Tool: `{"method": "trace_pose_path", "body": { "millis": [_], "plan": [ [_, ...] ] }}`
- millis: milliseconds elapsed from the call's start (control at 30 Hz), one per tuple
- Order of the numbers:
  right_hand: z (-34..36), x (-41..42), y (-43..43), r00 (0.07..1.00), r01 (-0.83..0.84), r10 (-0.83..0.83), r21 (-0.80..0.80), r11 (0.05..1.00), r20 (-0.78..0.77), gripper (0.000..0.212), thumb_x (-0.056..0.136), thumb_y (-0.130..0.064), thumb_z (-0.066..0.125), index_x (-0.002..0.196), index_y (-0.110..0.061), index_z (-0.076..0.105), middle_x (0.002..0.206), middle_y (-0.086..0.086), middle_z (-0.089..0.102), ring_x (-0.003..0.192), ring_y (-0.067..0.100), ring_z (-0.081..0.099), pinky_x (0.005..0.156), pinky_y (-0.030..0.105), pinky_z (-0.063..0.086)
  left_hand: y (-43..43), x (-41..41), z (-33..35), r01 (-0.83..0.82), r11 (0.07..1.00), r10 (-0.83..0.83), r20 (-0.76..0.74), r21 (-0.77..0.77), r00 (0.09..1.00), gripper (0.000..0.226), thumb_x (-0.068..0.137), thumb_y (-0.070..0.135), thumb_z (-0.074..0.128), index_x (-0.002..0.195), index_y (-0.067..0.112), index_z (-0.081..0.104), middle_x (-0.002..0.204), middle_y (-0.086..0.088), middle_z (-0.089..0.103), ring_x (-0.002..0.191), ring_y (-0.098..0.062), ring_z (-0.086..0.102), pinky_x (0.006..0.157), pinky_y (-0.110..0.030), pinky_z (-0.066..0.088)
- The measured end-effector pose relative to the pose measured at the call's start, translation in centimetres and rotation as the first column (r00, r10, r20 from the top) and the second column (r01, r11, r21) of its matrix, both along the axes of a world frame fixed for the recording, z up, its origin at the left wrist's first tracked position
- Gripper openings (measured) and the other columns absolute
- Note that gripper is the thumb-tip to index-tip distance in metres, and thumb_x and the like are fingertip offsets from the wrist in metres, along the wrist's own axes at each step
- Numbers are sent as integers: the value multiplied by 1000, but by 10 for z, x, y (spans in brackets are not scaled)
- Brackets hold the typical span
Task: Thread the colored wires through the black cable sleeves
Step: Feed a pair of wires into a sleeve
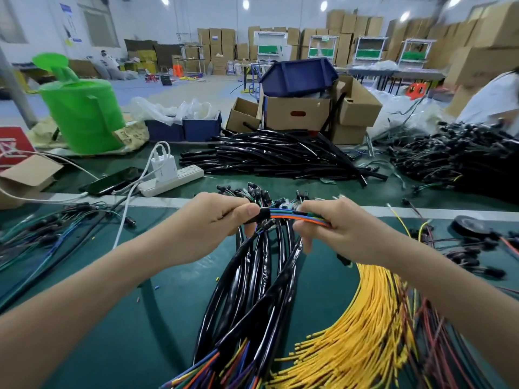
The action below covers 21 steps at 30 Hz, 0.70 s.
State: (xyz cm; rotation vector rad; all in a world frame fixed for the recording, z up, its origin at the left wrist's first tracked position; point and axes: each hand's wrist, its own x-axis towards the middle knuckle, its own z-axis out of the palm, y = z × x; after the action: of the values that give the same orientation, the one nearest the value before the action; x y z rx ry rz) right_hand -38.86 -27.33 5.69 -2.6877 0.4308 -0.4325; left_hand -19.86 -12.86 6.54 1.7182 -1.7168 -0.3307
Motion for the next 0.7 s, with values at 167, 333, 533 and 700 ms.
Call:
{"method": "trace_pose_path", "body": {
  "millis": [167,333,533,700],
  "plan": [
    [3,-7,4,998,-36,29,128,991,53,44,85,-57,45,68,-17,48,52,-4,40,41,4,44,44,20,32,-1,0,-2,0,1000,-1,47,14,999,47,83,57,32,64,22,56,50,9,40,44,-8,32,44,-15,25],
    [4,-10,13,998,26,-29,62,998,55,51,86,-58,22,59,-17,36,51,-4,30,47,10,28,49,23,25,-4,-10,-3,40,997,-44,63,73,997,49,88,52,29,67,18,56,55,0,42,48,-10,36,49,-22,30],
    [11,-11,29,993,-102,89,-195,976,-74,48,93,-54,25,72,-18,48,51,4,41,49,22,40,53,36,33,-16,-37,0,138,984,-147,78,112,986,41,99,36,34,62,25,46,49,11,44,46,-8,35,48,-19,29],
    [5,-2,35,995,-51,28,-254,966,-93,42,79,-50,58,87,-17,33,59,0,52,50,20,46,48,31,36,-19,-48,-5,86,993,-100,185,86,978,37,100,35,31,66,23,43,50,6,42,44,-7,41,45,-16,31]
  ]
}}
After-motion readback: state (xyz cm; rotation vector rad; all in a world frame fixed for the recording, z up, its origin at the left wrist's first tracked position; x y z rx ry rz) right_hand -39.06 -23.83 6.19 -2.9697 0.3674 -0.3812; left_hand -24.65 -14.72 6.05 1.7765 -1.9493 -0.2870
